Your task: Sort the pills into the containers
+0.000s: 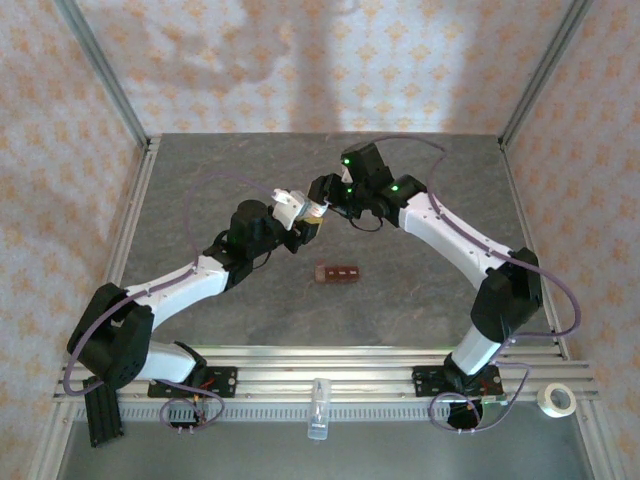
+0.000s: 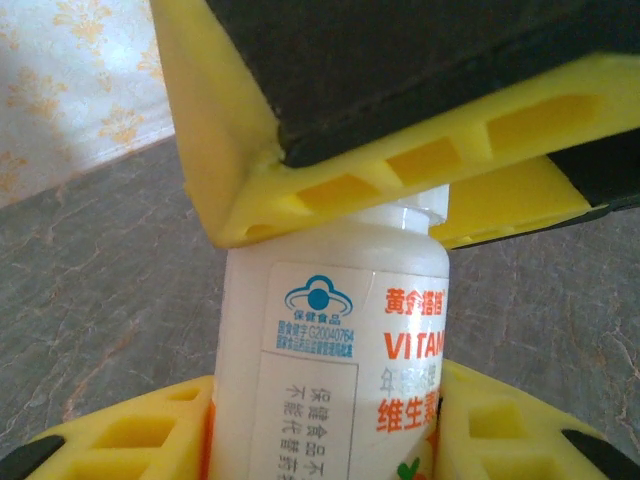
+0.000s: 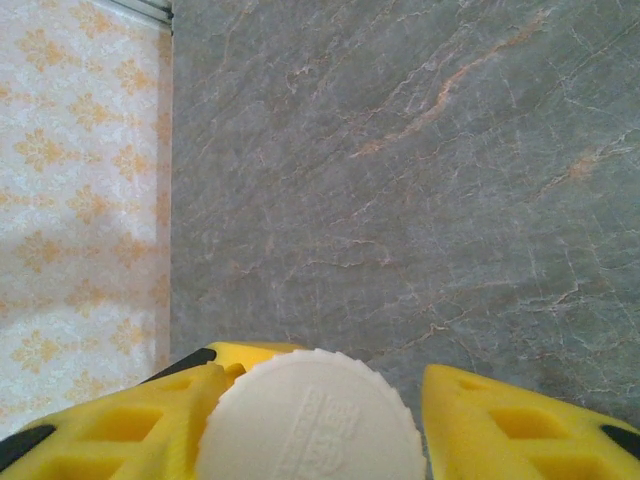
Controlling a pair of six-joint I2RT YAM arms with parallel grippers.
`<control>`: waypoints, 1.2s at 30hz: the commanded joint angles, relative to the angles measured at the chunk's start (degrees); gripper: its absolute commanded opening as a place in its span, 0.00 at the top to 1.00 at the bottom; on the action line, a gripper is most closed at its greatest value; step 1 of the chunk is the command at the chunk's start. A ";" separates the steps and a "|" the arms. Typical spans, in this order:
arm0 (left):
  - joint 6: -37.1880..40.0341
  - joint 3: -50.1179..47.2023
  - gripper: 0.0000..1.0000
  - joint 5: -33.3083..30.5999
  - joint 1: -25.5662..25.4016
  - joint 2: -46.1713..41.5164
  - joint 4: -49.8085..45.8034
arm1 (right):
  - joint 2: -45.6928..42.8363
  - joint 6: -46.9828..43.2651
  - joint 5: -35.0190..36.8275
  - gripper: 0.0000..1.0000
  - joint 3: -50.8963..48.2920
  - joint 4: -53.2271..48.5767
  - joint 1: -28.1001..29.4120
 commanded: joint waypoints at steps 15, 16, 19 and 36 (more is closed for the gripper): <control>-0.24 1.75 1.00 2.05 -0.22 0.25 1.00 | -5.14 1.21 -0.90 0.43 -7.20 8.37 -1.82; -0.28 1.78 1.00 2.06 -0.19 0.26 1.03 | -5.26 1.34 -1.10 0.44 -7.36 8.69 -1.86; -0.33 1.74 1.00 2.27 -0.19 0.49 0.90 | -5.46 1.89 -1.52 0.44 -7.77 9.71 -2.05; -1.23 2.87 1.00 2.84 -0.21 0.92 0.93 | -4.13 -1.04 -6.67 0.62 -8.32 10.20 -2.46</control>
